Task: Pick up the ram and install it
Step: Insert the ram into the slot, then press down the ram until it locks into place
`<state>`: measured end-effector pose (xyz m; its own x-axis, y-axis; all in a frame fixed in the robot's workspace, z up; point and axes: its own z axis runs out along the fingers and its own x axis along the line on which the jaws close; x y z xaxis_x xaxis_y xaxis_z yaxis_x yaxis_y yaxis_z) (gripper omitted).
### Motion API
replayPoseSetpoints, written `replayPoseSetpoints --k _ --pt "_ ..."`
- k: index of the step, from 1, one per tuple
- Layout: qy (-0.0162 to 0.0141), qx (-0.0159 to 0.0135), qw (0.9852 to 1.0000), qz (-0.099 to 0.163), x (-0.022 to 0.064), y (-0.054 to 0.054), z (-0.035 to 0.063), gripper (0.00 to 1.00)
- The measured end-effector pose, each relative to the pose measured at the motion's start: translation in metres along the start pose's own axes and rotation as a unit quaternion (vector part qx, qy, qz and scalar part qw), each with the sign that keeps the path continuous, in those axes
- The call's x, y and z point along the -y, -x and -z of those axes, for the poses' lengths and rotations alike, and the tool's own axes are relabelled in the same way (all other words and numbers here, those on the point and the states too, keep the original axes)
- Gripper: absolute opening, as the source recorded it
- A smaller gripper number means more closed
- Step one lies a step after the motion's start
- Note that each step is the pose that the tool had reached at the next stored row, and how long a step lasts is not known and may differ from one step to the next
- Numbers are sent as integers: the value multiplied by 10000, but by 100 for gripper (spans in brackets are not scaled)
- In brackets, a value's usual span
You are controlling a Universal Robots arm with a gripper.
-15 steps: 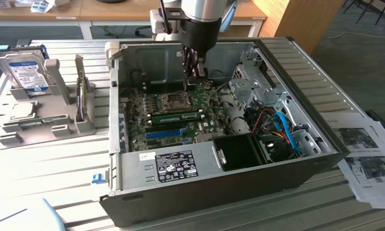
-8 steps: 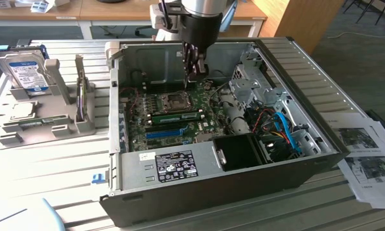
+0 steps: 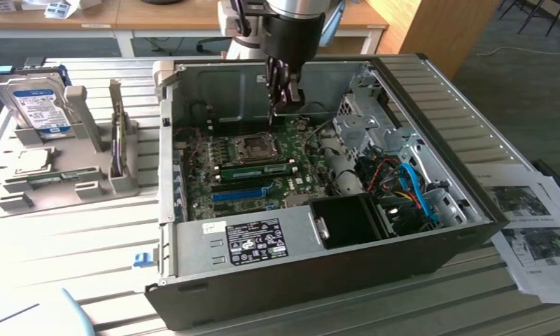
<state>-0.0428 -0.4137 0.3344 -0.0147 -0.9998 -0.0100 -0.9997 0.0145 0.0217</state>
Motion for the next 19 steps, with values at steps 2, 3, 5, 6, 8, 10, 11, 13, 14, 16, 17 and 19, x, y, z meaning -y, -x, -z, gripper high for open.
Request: replayPoseSetpoints --k 2,3,5,6,8,10,11,13,14,16,17,19 --pt "-1 1 10000 0 0 0 4 18" --pt "-1 1 10000 0 0 0 4 18" --pt "0 0 10000 0 0 0 5 18" --pt "0 0 10000 0 0 0 5 18" --pt "0 0 10000 0 0 0 5 18" --pt "0 0 10000 0 0 0 5 18" --pt "0 0 10000 0 0 0 5 18" --pt "0 0 10000 0 0 0 5 18" --pt "0 0 10000 0 0 0 5 18" --pt "0 0 10000 0 0 0 5 17" --pt "0 0 10000 0 0 0 5 10" --pt "0 0 10000 0 0 0 5 9"
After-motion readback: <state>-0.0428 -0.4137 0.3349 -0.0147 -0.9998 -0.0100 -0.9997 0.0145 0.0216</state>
